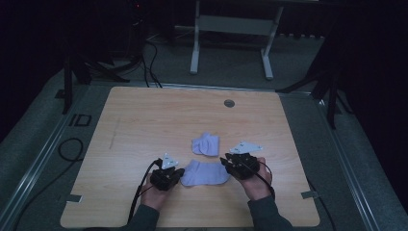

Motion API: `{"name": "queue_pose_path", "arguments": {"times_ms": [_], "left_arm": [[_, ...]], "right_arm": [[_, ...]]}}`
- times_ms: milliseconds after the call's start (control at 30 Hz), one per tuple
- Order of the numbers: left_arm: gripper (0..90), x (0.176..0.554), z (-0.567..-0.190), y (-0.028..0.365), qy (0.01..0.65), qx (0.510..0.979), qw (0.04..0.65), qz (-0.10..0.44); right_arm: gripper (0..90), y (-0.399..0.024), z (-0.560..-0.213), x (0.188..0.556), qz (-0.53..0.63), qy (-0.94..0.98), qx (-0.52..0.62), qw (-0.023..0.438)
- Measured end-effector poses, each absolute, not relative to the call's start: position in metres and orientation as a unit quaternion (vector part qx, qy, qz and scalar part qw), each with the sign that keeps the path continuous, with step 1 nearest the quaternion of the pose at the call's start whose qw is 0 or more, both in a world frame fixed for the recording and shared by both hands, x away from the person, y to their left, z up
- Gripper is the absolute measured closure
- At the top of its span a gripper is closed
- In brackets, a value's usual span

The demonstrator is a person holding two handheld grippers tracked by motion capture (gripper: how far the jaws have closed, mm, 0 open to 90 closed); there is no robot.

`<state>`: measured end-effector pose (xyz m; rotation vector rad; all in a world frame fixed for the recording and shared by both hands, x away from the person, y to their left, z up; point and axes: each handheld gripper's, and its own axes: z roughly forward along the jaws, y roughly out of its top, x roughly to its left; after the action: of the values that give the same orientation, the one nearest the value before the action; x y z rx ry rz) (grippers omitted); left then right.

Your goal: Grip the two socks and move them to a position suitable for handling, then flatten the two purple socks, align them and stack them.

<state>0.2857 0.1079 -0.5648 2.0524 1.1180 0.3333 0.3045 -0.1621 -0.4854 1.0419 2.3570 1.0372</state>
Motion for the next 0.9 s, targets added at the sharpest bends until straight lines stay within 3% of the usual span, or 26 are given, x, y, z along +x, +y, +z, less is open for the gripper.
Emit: {"name": "queue_pose_path", "arguments": {"times_ms": [900], "left_arm": [[88.2,0.283,-0.565,0.104,0.435,0.805,0.379,0.143]], "right_arm": [[61.8,-0.140,-0.490,0.348,0.341,0.874,0.314,0.144]]}}
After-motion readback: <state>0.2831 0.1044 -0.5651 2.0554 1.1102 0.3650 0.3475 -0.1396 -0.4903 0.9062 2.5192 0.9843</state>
